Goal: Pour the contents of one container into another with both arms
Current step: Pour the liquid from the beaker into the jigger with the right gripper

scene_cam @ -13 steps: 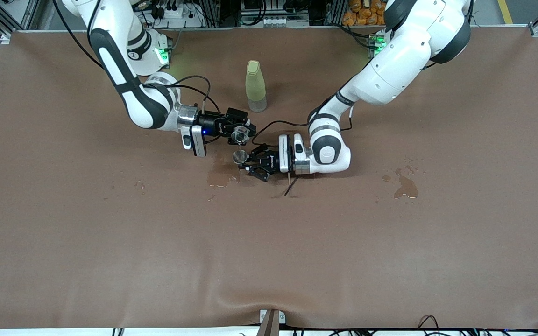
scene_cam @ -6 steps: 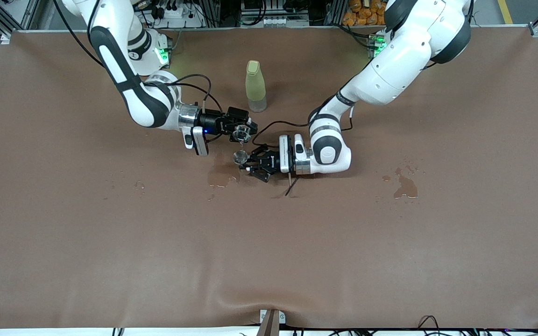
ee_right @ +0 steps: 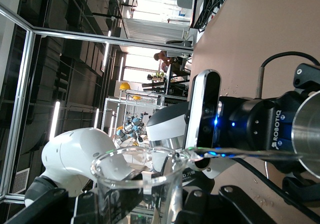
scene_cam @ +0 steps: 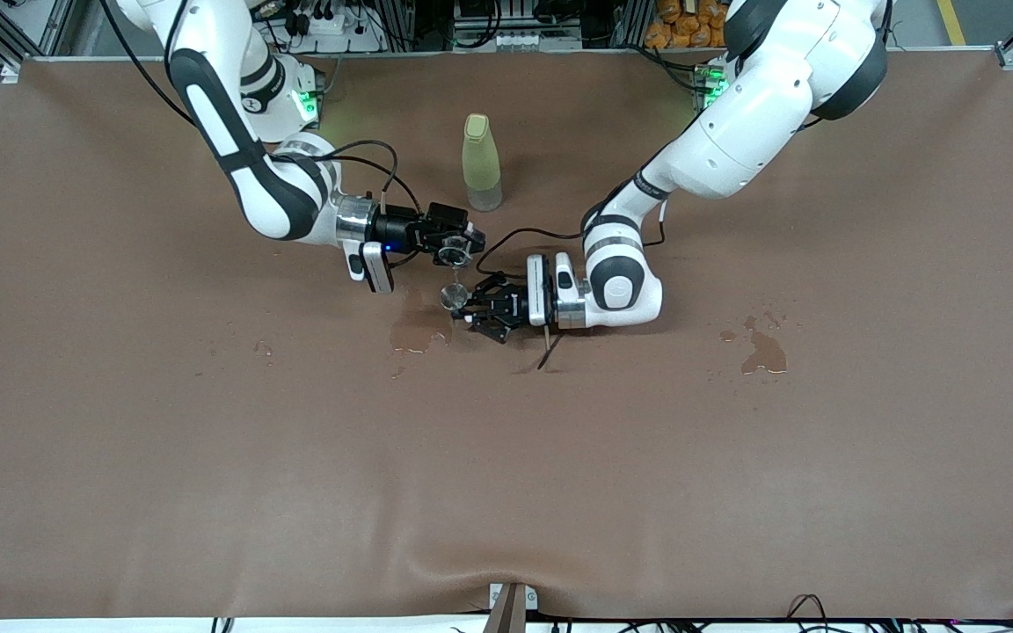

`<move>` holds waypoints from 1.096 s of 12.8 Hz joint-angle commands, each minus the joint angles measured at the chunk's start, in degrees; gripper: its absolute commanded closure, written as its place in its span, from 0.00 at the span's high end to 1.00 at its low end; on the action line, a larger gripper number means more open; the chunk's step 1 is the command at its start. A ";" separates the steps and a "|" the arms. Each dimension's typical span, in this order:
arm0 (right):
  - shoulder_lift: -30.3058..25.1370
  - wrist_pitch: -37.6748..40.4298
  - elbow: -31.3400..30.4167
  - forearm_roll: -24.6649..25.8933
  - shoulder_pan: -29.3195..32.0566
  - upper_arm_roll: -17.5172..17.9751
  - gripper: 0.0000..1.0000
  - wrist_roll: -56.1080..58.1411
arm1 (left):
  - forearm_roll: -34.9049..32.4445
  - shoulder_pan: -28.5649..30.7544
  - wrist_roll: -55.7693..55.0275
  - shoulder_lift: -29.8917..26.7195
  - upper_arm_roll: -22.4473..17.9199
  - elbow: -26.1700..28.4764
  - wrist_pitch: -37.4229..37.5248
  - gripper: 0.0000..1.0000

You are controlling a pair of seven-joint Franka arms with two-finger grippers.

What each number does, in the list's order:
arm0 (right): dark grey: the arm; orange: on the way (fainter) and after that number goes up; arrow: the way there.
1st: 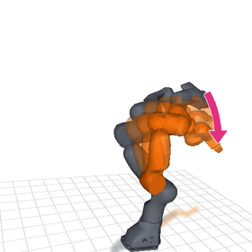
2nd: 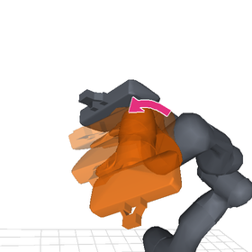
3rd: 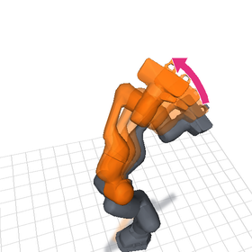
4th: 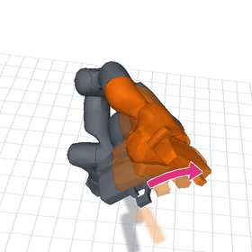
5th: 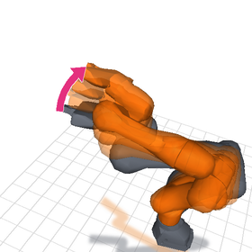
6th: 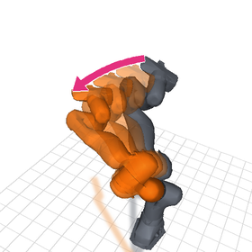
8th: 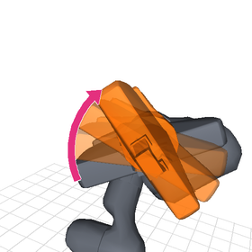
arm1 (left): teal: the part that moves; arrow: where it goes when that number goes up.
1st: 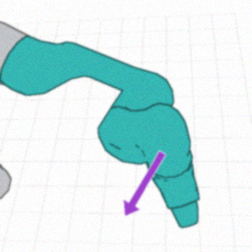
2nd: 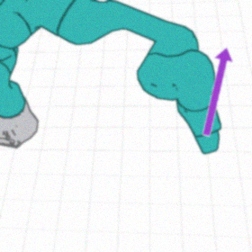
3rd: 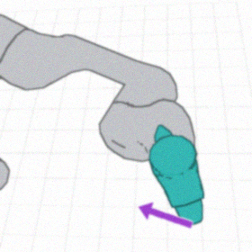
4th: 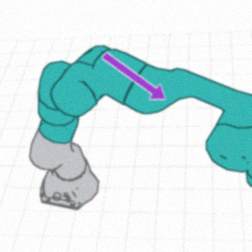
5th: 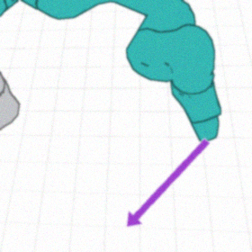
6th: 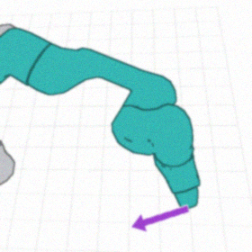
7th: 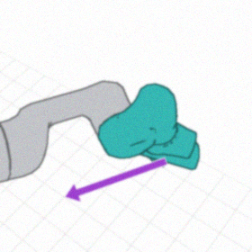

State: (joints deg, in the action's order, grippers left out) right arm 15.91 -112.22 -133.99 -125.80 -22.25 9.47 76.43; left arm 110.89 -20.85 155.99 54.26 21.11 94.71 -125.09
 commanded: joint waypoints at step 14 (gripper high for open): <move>-1.49 -2.04 0.14 -5.50 0.10 0.46 0.00 -13.59 | 2.75 0.63 6.78 -0.47 0.42 2.50 2.65 0.00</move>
State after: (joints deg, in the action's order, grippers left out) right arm 15.66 -113.27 -133.73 -129.75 -22.25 9.47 65.29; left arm 110.89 -20.80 156.59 54.26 21.10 96.18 -123.54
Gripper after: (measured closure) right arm 0.824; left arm 0.789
